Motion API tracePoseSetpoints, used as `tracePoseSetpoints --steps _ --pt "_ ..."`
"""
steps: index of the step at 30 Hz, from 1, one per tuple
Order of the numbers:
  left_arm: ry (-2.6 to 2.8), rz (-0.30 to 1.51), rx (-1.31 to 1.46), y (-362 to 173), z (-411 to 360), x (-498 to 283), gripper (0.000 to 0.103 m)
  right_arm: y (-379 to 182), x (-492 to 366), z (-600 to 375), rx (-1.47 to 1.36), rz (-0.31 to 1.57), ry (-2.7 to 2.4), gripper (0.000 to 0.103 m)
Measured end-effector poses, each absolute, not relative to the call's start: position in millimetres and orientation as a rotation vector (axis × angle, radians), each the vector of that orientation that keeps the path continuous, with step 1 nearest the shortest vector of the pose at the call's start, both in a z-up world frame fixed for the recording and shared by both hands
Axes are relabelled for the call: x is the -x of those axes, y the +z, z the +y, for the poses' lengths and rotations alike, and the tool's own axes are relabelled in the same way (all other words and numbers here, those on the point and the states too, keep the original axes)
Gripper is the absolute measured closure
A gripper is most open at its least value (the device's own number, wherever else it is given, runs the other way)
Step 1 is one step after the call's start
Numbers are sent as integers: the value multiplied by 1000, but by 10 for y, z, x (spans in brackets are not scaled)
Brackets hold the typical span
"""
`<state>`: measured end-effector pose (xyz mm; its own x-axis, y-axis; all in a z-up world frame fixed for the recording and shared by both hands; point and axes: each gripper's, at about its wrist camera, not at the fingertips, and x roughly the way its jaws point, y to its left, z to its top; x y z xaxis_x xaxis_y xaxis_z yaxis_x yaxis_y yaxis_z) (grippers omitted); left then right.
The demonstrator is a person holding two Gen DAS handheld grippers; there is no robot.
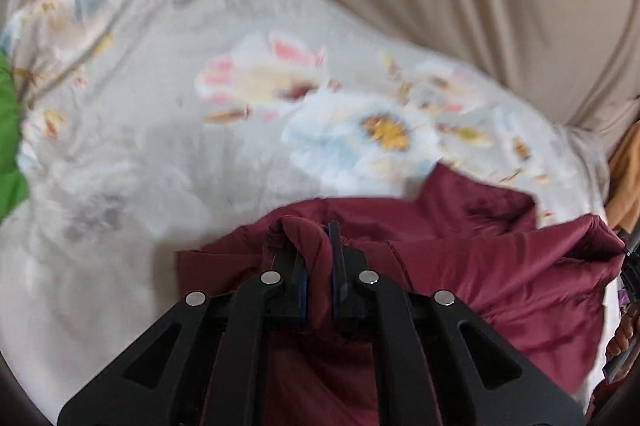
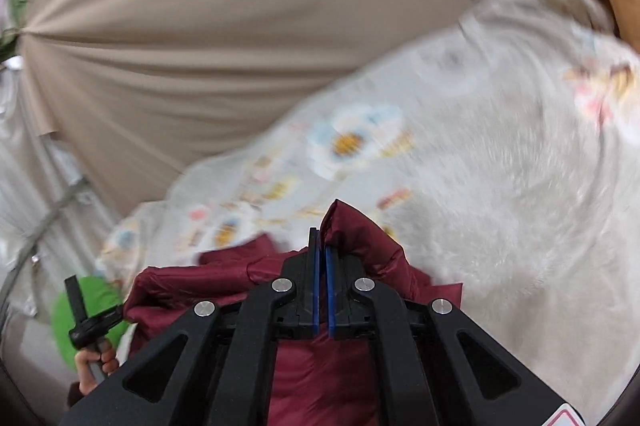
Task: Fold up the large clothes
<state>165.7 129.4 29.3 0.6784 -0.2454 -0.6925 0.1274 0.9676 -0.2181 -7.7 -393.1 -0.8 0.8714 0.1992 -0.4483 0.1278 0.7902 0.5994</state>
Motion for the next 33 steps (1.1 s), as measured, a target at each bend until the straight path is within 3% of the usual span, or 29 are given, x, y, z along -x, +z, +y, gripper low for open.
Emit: tracePoseSetpoints --steps 7,13,16,17,19,20,22,25,28,31,33 --pt "-246 839 197 -98 1302 -1874 92 -573 -349 -3986 -688 645 19 101" --pt "-300 797 307 -96 1405 -1844 88 -581 -359 -3967 -685 653 20 102" --pt "-337 746 452 201 1679 -1665 78 -327 -86 -4034 -705 554 0 86" --pt "-342 723 469 303 1735 -1596 70 -172 68 -4043 -697 502 -25 79" --pt "-345 636 461 662 1830 -1342 53 102 306 -3981 -659 421 -23 78" --pt "-320 589 435 819 1838 -1222 38 263 408 -3869 -616 392 2 78" --pt "-280 467 310 1186 1693 -920 34 487 471 -3495 -506 390 77 78" --pt "-346 441 191 1336 1272 -721 28 518 373 -2885 -404 442 177 81" --pt "-475 559 93 1044 672 -741 28 273 186 -2246 -374 550 337 87" --pt "-489 711 -18 423 171 -869 29 -74 65 -1758 -237 660 327 87" --pt "-450 753 -65 94 80 -931 33 -200 89 -1762 -196 686 294 94"
